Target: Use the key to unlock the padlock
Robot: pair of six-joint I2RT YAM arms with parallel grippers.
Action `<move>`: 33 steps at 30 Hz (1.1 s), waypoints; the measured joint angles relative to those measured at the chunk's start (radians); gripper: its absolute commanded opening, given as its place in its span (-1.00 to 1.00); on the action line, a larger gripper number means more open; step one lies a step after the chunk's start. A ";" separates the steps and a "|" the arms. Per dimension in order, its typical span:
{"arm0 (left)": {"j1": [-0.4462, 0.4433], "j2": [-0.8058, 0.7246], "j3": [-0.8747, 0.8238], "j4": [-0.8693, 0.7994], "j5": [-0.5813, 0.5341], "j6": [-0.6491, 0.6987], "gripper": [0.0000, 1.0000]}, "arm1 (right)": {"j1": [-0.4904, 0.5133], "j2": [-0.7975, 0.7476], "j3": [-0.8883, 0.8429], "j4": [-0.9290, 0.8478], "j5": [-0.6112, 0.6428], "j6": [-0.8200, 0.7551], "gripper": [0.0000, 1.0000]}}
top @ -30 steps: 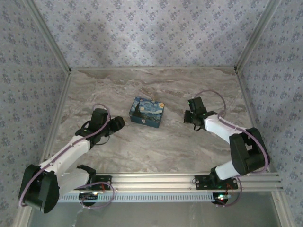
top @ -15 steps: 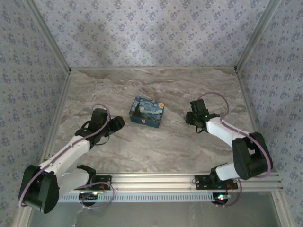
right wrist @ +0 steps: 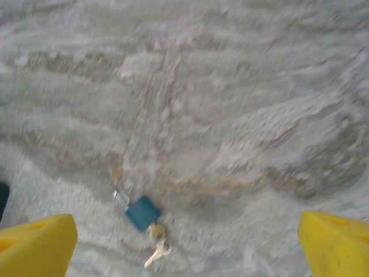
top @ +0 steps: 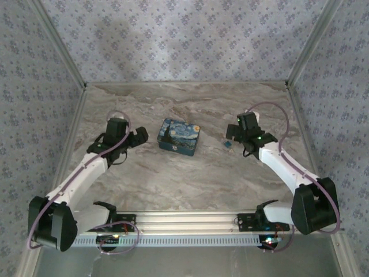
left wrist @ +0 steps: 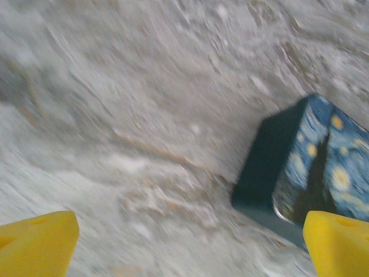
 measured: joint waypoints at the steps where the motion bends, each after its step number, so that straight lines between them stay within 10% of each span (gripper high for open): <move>1: 0.014 0.003 0.006 0.004 -0.017 0.035 0.99 | -0.001 0.000 0.005 0.009 0.029 -0.005 1.00; 15: 0.244 0.135 -0.261 0.549 -0.148 0.465 0.99 | -0.133 0.111 -0.286 0.580 0.338 -0.270 1.00; 33: 0.292 0.413 -0.387 1.114 -0.079 0.522 0.99 | -0.310 0.255 -0.504 1.173 -0.072 -0.393 1.00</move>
